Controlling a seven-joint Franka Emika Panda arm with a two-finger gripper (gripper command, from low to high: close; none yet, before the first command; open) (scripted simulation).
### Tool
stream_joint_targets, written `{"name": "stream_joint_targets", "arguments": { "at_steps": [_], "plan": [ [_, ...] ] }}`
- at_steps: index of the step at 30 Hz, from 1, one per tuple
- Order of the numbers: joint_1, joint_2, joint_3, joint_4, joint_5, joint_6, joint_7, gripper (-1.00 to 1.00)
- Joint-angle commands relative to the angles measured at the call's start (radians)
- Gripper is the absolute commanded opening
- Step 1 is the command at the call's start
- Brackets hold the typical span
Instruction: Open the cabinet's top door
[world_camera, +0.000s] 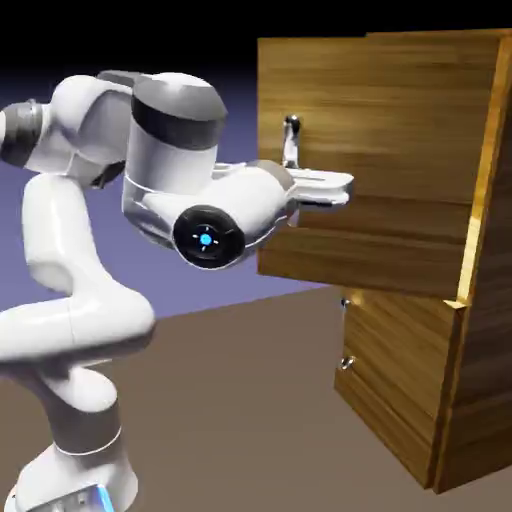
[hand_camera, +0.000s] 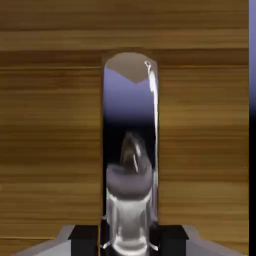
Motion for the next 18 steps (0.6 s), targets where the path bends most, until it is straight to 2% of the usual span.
{"name": "stream_joint_targets", "arguments": {
  "at_steps": [1, 18],
  "plan": [
    [-0.008, 0.036, 0.000, 0.025, -0.029, -0.021, -0.021, -1.00],
    [-0.031, 0.652, 0.062, 0.560, -0.454, -0.228, -0.230, -1.00]
  ]
}}
